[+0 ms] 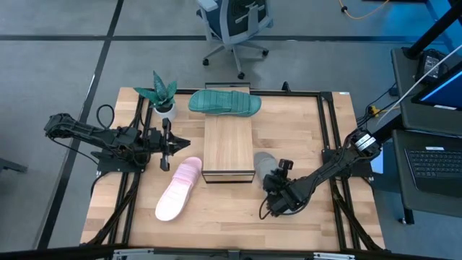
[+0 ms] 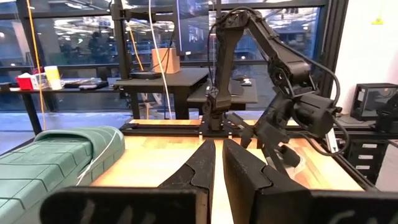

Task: Pick and place slippers onto the shelf
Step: Put the gray pair of slippers on the shelf

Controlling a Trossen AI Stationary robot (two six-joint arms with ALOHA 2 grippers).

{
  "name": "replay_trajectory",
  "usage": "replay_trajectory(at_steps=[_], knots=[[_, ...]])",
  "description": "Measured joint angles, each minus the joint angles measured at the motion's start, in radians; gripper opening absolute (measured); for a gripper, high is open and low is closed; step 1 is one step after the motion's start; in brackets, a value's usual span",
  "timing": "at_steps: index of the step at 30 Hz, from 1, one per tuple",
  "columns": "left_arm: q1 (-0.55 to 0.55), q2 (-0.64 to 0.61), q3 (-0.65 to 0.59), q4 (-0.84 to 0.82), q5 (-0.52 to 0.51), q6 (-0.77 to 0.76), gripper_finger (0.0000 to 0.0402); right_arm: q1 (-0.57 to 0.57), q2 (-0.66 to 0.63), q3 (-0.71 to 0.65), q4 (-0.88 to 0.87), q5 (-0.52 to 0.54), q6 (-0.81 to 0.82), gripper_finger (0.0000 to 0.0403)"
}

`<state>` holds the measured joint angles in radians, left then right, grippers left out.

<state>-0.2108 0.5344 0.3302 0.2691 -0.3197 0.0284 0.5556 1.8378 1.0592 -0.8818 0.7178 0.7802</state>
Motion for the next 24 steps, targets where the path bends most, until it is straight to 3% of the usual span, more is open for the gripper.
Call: replay_trajectory(at_steps=[7, 14, 19, 24], knots=[[0.000, 0.000, 0.000, 0.000, 0.000, 0.000, 0.0025, 0.000, 0.002, -0.001, 0.005, 0.007, 0.027, 0.0071], [0.000, 0.000, 0.000, 0.000, 0.000, 0.000, 0.0025, 0.001, 0.002, -0.001, 0.006, 0.002, 0.029, 0.0071], [0.000, 0.000, 0.000, 0.000, 0.000, 0.000, 0.0025, 0.000, 0.002, -0.001, 0.009, -0.004, 0.028, 0.0017], [0.000, 0.000, 0.000, 0.000, 0.000, -0.001, 0.0025, 0.000, 0.002, -0.001, 0.008, -0.006, 0.027, 0.0009]])
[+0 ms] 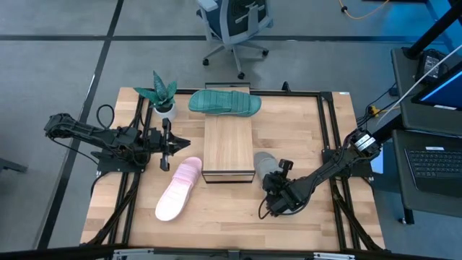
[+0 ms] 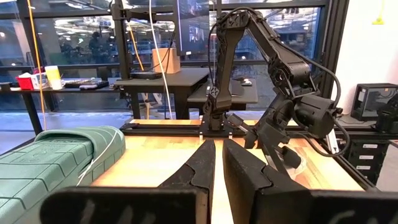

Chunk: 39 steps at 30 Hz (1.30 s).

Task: Pick and place slippers onto the shelf
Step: Put the gray pair of slippers on the shelf

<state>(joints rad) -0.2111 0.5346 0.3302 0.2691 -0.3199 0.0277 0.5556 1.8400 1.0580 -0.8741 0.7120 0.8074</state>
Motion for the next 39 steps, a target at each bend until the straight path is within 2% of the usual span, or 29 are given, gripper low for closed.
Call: replay_trajectory(at_steps=[9, 23, 34, 39], knots=[[0.000, 0.000, 0.000, 0.000, 0.000, 0.000, 0.0025, 0.011, -0.021, 0.014, -0.036, -0.002, 0.002, 0.0006], [0.000, 0.000, 0.000, -0.004, 0.000, -0.003, 0.0025, 0.021, -0.031, 0.115, -0.294, 0.021, 0.025, 0.0002], [0.000, 0.000, 0.000, -0.007, 0.000, -0.003, 0.0025, 0.037, -0.034, 0.294, -0.556, 0.094, 0.031, 0.0002], [0.000, 0.000, 0.000, -0.007, 0.000, -0.003, 0.0025, 0.061, -0.036, 0.390, -0.703, 0.135, 0.098, 0.0002]])
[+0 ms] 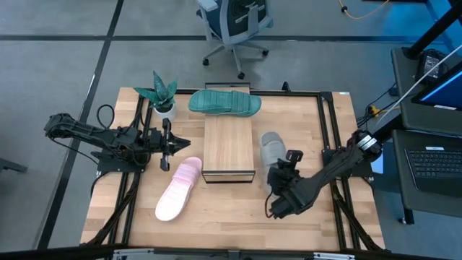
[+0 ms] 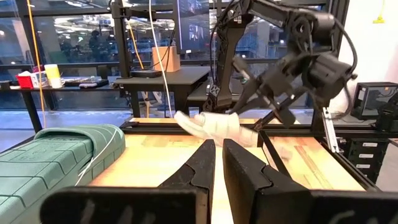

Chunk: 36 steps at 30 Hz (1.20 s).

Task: Pick and place slippers onto the shelf
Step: Put the gray pair of slippers on the shelf

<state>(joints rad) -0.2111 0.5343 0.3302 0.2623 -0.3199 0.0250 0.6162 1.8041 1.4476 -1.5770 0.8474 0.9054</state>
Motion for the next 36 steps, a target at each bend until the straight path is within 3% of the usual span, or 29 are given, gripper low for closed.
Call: replay_trajectory(at_steps=[14, 24, 29, 36], knots=[[0.000, 0.000, 0.000, -0.026, 0.000, -0.024, 0.0025, 0.012, -0.081, 0.121, 0.005, 0.096, -0.227, 0.0002], [0.000, 0.000, 0.000, -0.022, 0.000, -0.023, 0.0025, -0.055, -0.154, 0.264, 0.005, 0.131, -0.459, 0.0002], [0.000, 0.000, 0.000, -0.023, 0.000, -0.023, 0.0025, -0.108, -0.190, 0.340, 0.009, 0.101, -0.713, 0.0002], [0.000, 0.000, 0.000, -0.023, 0.000, -0.023, 0.0025, -0.204, -0.198, 0.388, 0.074, -0.086, -1.134, 0.0002]])
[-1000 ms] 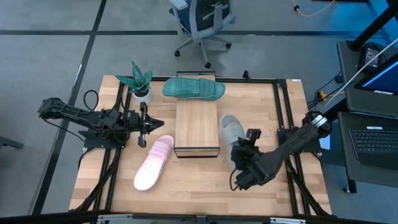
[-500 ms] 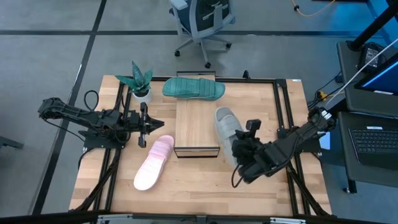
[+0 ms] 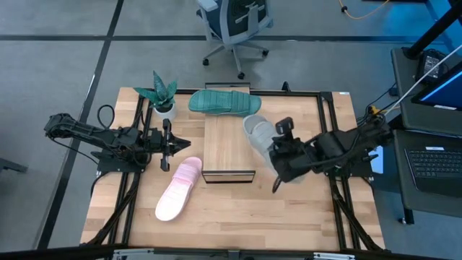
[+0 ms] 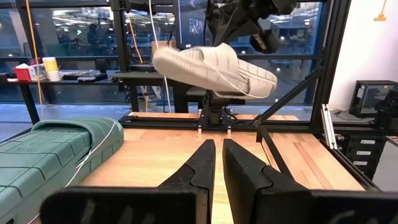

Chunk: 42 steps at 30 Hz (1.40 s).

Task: Pick and place slippers onto the shelf
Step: Put the gray pair of slippers on the shelf

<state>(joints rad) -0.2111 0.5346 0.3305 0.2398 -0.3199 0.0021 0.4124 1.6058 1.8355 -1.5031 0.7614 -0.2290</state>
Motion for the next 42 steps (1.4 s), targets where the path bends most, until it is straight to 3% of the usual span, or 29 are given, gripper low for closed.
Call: replay_trajectory(at_steps=[10, 15, 19, 22, 34, 42], knots=[[0.000, 0.000, 0.000, 0.000, -0.003, 0.000, 0.0025, -0.161, 0.000, -0.002, 0.172, -0.156, -0.333, 0.0002], [0.000, 0.000, 0.000, 0.000, -0.003, 0.000, 0.0025, -0.227, 0.001, -0.002, 0.268, -0.294, -0.516, 0.0002], [0.000, 0.000, 0.000, 0.000, -0.004, 0.000, 0.0025, -0.266, 0.001, -0.002, 0.319, -0.330, -0.640, 0.0002], [0.000, 0.000, 0.000, 0.000, -0.004, 0.001, 0.0025, -0.299, 0.001, -0.002, 0.328, -0.436, -0.727, 0.0002], [0.000, 0.000, 0.000, 0.000, -0.012, 0.001, 0.0025, -0.437, 0.016, -0.003, 0.437, -0.633, -0.885, 0.0002], [0.000, 0.000, 0.000, -0.003, -0.012, 0.002, 0.0025, -0.510, 0.086, -0.003, 0.489, -0.704, -0.983, 0.0002]])
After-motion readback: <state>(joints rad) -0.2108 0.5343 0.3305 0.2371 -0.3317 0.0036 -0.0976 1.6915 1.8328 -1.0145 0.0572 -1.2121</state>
